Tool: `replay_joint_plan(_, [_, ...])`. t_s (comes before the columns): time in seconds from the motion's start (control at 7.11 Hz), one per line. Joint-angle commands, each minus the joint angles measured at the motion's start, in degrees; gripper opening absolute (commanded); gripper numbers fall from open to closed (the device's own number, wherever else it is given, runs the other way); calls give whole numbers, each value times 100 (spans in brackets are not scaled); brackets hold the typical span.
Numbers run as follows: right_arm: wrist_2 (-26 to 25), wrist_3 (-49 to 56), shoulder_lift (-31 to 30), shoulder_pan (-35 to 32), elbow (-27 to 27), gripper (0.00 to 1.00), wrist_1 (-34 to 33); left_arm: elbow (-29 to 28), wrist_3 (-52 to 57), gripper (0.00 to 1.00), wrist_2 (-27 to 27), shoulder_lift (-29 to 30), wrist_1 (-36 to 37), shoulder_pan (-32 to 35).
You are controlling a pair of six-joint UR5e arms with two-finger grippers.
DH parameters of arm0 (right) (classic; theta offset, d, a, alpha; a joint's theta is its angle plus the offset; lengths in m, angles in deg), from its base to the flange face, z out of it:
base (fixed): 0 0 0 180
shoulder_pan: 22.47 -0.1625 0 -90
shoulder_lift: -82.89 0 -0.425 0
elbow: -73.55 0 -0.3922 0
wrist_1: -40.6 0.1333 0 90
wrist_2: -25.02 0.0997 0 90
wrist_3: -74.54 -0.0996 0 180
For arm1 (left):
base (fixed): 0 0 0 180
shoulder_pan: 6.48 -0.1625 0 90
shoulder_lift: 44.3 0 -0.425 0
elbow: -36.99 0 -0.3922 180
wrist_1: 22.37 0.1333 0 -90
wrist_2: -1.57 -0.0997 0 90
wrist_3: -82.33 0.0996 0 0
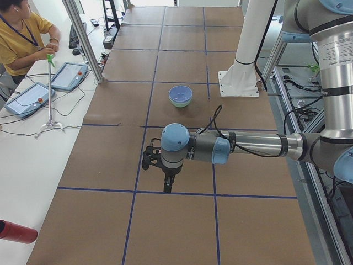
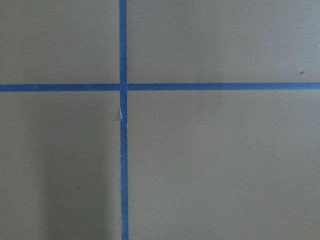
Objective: Stack blue bowl on green bowl
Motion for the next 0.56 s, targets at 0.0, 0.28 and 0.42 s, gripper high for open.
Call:
replay_joint_plan(0.0, [-1, 0, 0, 0, 0, 100, 0, -2, 0, 100, 0, -5, 0, 0])
replay_joint_plan(0.28, [-1, 0, 0, 0, 0, 100, 0, 6, 0, 100, 0, -23, 0, 9])
replay_joint_plan(0.42, [8, 0, 0, 0, 0, 100, 0, -2, 0, 100, 0, -31, 0, 9])
